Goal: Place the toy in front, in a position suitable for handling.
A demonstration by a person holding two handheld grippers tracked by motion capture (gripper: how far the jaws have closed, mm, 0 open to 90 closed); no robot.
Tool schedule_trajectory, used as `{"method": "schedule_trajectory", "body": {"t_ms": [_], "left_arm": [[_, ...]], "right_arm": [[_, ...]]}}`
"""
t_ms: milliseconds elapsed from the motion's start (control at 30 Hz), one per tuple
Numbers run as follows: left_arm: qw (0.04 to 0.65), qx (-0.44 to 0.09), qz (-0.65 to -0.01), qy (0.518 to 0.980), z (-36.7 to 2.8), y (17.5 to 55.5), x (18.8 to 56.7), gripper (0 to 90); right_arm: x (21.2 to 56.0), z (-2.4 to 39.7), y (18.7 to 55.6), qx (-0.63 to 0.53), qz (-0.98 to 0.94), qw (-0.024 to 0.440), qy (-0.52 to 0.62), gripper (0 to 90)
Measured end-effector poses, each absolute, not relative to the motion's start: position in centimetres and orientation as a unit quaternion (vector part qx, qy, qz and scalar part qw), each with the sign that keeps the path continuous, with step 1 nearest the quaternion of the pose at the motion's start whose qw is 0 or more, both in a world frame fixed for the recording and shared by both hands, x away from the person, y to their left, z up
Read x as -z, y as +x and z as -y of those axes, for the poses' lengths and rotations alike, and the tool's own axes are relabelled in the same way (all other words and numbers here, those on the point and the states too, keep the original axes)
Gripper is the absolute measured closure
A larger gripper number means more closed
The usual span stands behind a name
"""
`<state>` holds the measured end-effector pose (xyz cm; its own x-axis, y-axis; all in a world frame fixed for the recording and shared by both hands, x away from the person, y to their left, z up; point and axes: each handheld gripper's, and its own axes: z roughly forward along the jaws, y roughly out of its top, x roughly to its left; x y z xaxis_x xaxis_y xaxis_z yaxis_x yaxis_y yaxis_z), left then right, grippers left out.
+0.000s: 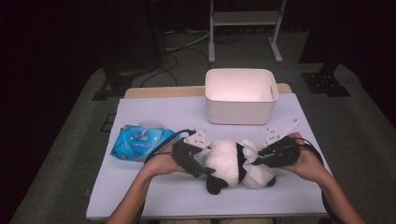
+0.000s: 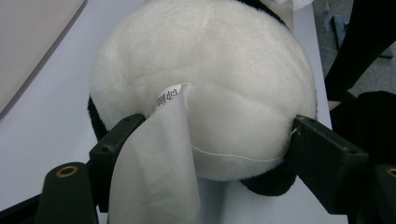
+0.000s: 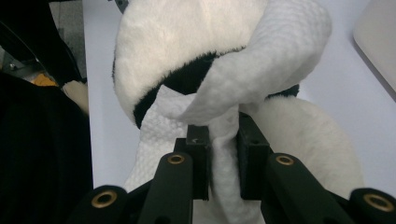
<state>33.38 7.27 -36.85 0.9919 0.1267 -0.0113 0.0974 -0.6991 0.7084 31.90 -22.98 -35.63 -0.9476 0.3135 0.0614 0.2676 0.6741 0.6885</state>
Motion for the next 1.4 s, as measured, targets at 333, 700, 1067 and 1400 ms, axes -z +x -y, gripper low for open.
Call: {"method": "schedule_trajectory", "body": {"t_ms": [333, 700, 1067, 1400], "left_arm": [[0.378, -0.024, -0.052, 0.924, -4.5, 33.2, 37.7, 22.4], [0.39, -0.024, -0.042, 0.919, -2.0, 32.9, 38.1, 20.8], [0.396, -0.028, -0.044, 0.917, -2.8, 33.2, 38.6, 20.6], [0.394, -0.03, -0.035, 0.918, -3.2, 33.4, 38.4, 22.6]], "right_arm": [[35.3, 24.1, 31.6, -0.361, -0.917, 0.045, 0.166, 77.3], [34.5, 22.3, 30.5, -0.352, -0.924, 0.056, 0.136, 77.1], [34.0, 19.0, 30.8, -0.354, -0.927, 0.055, 0.11, 77.1], [35.5, 23.8, 29.1, -0.355, -0.917, 0.069, 0.168, 77.0]]}}
